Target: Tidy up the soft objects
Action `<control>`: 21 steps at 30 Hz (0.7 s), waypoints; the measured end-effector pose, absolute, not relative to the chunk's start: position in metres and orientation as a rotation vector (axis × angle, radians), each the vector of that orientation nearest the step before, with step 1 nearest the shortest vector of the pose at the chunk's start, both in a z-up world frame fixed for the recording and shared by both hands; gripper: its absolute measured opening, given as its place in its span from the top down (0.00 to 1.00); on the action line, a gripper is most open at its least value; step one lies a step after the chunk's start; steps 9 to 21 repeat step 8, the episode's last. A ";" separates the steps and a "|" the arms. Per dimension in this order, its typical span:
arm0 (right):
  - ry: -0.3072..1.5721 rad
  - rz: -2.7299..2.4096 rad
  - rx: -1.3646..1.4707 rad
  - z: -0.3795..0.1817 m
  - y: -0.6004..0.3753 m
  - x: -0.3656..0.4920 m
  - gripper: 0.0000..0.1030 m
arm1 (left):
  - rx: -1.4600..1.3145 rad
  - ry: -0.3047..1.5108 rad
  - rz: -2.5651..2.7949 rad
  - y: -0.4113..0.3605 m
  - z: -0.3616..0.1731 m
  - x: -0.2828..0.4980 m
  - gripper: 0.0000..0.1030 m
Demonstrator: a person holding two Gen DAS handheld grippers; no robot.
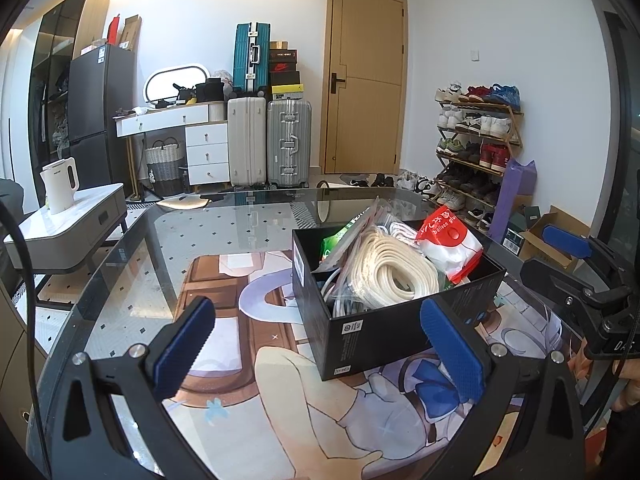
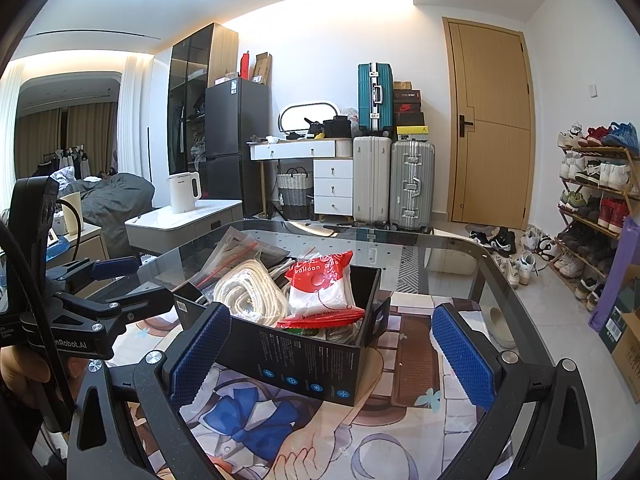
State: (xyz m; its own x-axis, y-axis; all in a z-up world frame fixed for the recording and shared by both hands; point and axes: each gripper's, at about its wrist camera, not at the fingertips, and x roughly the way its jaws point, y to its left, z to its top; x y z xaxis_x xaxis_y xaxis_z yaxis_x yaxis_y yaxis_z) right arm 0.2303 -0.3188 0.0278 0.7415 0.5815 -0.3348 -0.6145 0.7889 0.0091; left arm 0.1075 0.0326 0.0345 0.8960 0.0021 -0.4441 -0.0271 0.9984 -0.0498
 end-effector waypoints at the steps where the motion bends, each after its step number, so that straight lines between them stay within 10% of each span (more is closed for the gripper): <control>1: 0.332 0.657 -0.105 0.028 -0.319 0.230 0.01 | -0.055 0.460 0.018 0.032 0.035 0.108 0.00; 21: 0.328 0.655 -0.118 0.029 -0.320 0.229 0.01 | -0.070 0.447 0.027 0.033 0.037 0.106 0.00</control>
